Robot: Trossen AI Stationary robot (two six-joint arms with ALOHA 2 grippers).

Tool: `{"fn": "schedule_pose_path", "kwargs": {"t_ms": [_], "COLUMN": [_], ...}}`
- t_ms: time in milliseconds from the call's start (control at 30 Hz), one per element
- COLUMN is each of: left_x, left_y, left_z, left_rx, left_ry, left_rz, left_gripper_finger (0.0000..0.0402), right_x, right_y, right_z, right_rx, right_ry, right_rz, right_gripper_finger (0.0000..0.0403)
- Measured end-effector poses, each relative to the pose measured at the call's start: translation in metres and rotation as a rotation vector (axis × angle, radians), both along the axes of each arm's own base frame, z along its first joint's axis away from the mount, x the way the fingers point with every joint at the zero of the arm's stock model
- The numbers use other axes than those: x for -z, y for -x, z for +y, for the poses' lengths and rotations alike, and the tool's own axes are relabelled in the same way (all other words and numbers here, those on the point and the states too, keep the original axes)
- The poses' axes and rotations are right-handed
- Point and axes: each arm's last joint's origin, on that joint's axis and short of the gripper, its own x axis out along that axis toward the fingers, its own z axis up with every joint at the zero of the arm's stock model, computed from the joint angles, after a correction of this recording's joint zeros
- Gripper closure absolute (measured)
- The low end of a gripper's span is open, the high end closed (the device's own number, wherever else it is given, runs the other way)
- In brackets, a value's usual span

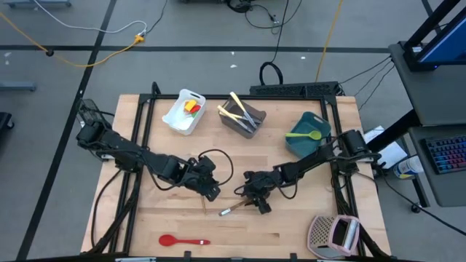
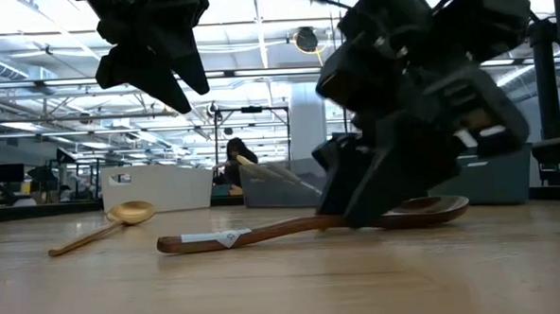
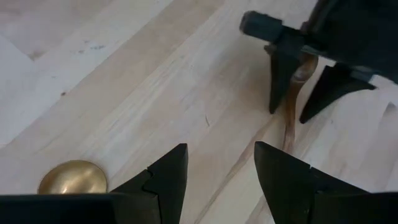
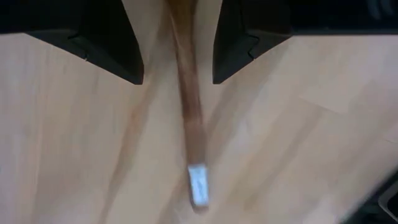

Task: Pick & Place Kitchen Items
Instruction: Put the brown serving spoon into the blue bin

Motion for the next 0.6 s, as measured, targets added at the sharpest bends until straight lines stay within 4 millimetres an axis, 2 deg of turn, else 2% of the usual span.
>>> {"fn": "schedule_pose_path", "kwargs": {"t_ms": [133,367,500,600], "left_x": [0.000,0.000,0.000,0.000], "left_y": [0.000,-0.002,-0.004,-0.004], "left_z": [0.000,0.006,0.011,0.014], "left_rx": [0.013,0.024,0.032,0.036], "left_ry": [-0.009,-0.032,-0.049,-0.058], "left_rz": [0.002,0.009,0.013,0.016], "left_gripper_finger": [0.0211,0.0211,0.0211,0.0211], "right_x": [0.005,0.010,0.014,0.016], "right_y": [-0.001,0.000,0.004,0.006], "right_z": [-0.005,-0.016,-0.019,-0.018], "right_rx": [0.008,-0.053,-0.045,-0.022], "right_ry": [0.002,0.114,0.130,0.159], "right_rz": [0.008,0.015,0.076,0.100], "right_gripper_finger": [0.0223,0.0254,0.0287,0.0329]}}
